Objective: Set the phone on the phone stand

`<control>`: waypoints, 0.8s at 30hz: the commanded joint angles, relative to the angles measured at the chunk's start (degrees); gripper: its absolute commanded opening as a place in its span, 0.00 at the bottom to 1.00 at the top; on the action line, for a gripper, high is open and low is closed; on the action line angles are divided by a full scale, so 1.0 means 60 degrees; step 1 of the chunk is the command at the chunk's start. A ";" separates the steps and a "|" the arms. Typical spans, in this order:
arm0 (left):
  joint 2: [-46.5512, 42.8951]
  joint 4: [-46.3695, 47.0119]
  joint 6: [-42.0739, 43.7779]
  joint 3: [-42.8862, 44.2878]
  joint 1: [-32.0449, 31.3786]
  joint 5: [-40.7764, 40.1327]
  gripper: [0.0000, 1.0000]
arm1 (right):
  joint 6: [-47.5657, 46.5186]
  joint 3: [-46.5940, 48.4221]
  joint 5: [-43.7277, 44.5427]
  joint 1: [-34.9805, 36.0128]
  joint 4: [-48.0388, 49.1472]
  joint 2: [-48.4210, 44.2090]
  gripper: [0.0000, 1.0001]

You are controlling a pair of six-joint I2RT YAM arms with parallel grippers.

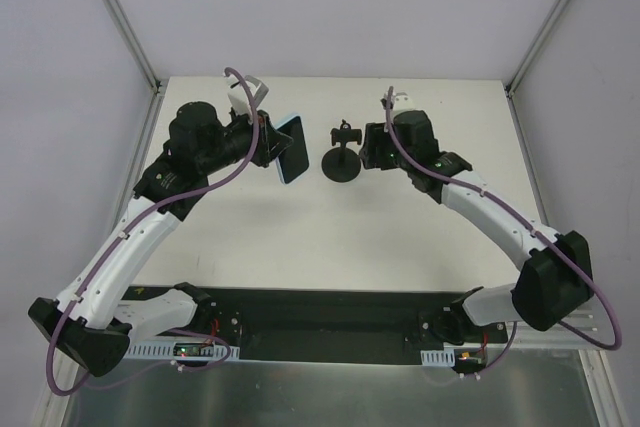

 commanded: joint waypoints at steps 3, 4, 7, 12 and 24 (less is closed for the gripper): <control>-0.0285 0.0773 0.0089 -0.0014 -0.0030 -0.0110 0.00 | -0.0770 0.1122 0.1728 0.0589 0.0704 0.0886 0.57; -0.0300 0.0774 0.0089 -0.0057 -0.0030 -0.0081 0.00 | -0.0784 0.1311 0.1700 0.0604 0.0719 0.1090 0.57; -0.0256 0.0847 0.0118 -0.0101 -0.0030 -0.0066 0.00 | -0.0931 0.1605 0.1671 0.0648 0.0836 0.1486 0.53; -0.0227 0.0891 0.0148 -0.0102 -0.0030 0.0051 0.00 | -0.1209 0.1928 0.1729 0.0677 0.0894 0.1854 0.43; -0.0066 0.0993 0.0119 -0.0087 -0.0030 0.0169 0.00 | -0.1488 0.1973 0.1583 0.0663 0.1231 0.2117 0.31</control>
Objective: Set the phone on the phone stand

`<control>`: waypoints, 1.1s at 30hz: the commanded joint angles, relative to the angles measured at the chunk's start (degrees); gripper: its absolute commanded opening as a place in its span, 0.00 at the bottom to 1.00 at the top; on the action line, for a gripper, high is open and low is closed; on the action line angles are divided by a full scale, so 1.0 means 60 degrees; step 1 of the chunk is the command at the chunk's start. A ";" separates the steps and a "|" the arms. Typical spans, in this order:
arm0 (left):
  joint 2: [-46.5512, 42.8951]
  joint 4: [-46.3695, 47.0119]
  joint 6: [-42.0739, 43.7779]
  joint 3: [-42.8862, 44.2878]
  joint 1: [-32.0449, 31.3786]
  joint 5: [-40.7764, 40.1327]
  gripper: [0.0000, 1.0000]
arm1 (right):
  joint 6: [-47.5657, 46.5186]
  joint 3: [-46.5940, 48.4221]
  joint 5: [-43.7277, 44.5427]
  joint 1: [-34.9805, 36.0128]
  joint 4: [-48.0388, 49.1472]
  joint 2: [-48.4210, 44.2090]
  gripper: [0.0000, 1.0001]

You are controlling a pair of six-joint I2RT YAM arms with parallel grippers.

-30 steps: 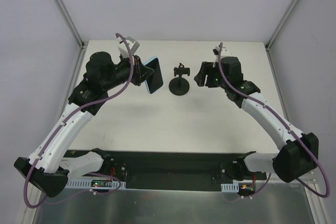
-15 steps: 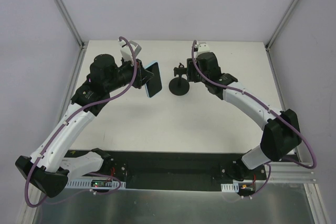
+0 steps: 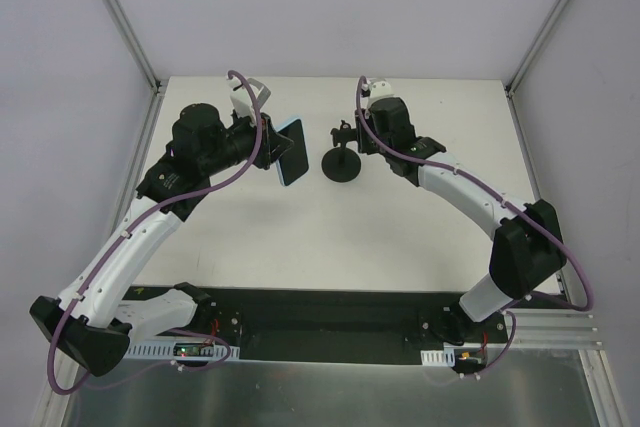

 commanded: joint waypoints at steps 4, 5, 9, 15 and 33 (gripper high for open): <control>0.0000 0.1048 -0.0017 0.0172 -0.0027 0.0249 0.00 | -0.0333 0.0461 0.0023 0.0029 0.0634 0.0107 0.30; 0.0029 0.1048 -0.0031 0.0172 -0.0027 0.0278 0.00 | -0.0377 0.0475 -0.0006 0.0043 0.0649 0.0122 0.31; 0.0103 0.1078 -0.0090 0.0186 -0.0012 0.0323 0.00 | -0.0479 0.0490 -0.0109 0.0029 0.0781 0.0224 0.31; 0.0132 0.1092 -0.0119 0.0201 -0.0027 0.0410 0.00 | -0.0597 0.0461 -0.0387 0.0043 0.0796 0.0269 0.23; 0.1815 0.7445 -0.0926 -0.1058 -0.0304 0.7045 0.00 | -0.1418 -0.0799 -0.6229 -0.1157 0.0884 -0.1006 0.01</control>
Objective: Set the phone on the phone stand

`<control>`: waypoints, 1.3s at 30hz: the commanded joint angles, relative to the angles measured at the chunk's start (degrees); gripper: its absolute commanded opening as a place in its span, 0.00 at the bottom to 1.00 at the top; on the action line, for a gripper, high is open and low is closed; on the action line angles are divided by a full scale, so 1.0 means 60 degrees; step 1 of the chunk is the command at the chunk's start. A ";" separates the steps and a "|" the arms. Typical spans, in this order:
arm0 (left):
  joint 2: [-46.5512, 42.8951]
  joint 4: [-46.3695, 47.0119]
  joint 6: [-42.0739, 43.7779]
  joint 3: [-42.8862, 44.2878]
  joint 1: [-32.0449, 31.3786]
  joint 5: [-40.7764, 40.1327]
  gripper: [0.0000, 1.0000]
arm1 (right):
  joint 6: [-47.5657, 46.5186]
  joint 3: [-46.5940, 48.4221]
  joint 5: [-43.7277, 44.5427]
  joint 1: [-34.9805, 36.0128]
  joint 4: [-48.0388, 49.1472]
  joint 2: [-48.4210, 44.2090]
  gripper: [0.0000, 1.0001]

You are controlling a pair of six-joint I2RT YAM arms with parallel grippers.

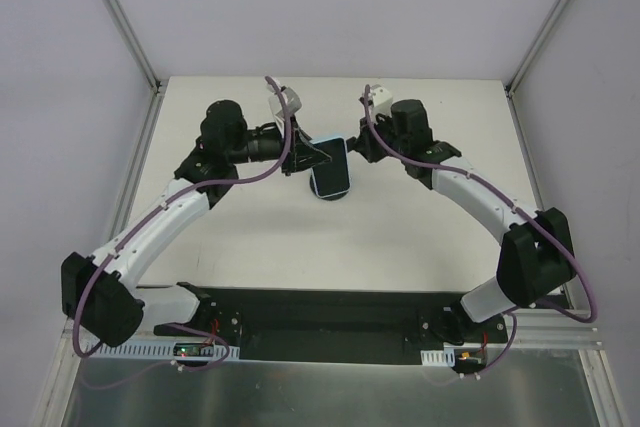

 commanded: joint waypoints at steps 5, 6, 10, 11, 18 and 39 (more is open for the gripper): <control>0.2114 0.4322 0.1156 0.0814 -0.0664 0.3939 0.00 | -0.0275 0.0536 -0.4519 -0.0974 -0.0550 -0.0145 0.01; 0.2425 0.4264 0.1156 0.1109 -0.0664 0.4178 0.00 | -0.0348 0.0551 -0.4623 -0.0989 -0.0610 -0.0101 0.01; 0.3774 0.3869 0.1214 0.2399 -0.0650 0.5452 0.00 | -0.0539 0.0478 -0.5048 -0.1033 -0.0670 -0.0130 0.01; 0.4225 0.3621 0.1288 0.2865 -0.0635 0.5585 0.00 | -0.0641 0.0478 -0.5266 -0.1033 -0.0684 -0.0087 0.01; 0.5372 0.3033 0.1786 0.3851 -0.0372 0.6070 0.00 | -0.1124 0.0595 -0.5678 -0.1048 -0.1050 0.0016 0.01; 0.5490 0.1309 0.3162 0.3207 0.0112 0.4652 0.00 | -0.1052 0.0377 -0.5298 -0.1077 -0.0890 -0.0027 0.01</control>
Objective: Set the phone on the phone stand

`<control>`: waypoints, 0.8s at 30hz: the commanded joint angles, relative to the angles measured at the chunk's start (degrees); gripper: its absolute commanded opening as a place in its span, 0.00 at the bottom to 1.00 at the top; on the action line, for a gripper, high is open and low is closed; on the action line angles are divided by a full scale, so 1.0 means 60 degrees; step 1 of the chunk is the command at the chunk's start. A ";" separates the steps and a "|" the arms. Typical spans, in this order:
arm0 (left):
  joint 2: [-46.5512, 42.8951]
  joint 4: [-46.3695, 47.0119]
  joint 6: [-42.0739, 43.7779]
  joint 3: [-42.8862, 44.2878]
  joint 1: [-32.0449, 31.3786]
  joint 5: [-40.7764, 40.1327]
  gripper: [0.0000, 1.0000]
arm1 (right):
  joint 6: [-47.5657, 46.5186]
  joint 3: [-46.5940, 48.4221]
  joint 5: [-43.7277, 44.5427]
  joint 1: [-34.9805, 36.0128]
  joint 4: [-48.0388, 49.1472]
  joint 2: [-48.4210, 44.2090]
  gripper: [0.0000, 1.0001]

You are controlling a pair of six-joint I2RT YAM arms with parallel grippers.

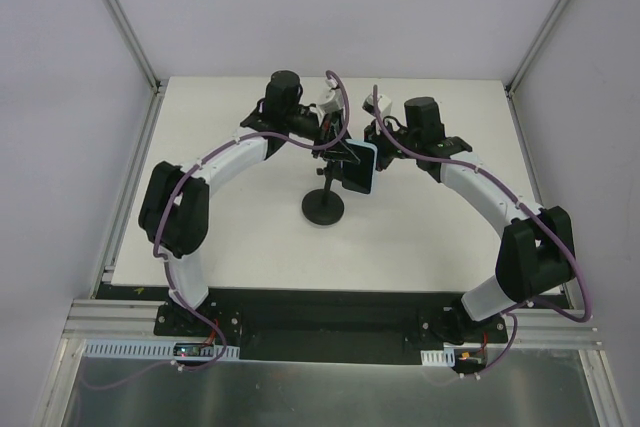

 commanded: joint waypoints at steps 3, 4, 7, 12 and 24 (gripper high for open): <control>-0.0999 -0.0842 0.1296 -0.0571 0.0203 -0.1950 0.00 | 0.0576 0.0004 -0.0208 0.0034 0.0780 -0.0217 0.01; -0.1246 -0.0974 0.1282 -0.0689 0.0218 -0.2199 0.00 | 0.0694 -0.0157 -0.0106 0.0063 0.1101 -0.0246 0.01; -0.1948 -0.0990 0.0976 -0.1405 0.0218 -0.3721 0.00 | 0.1280 -0.0697 0.0698 0.0224 0.1919 -0.0466 0.01; -0.3414 -0.0874 0.0009 -0.3381 -0.0364 -1.0657 0.00 | 0.2277 -0.2424 0.4561 0.1408 0.3985 -0.1461 0.01; -0.4428 0.0442 -0.0959 -0.5874 -0.1276 -1.8107 0.00 | 0.3697 -0.3383 1.1508 0.5071 0.5338 -0.2547 0.01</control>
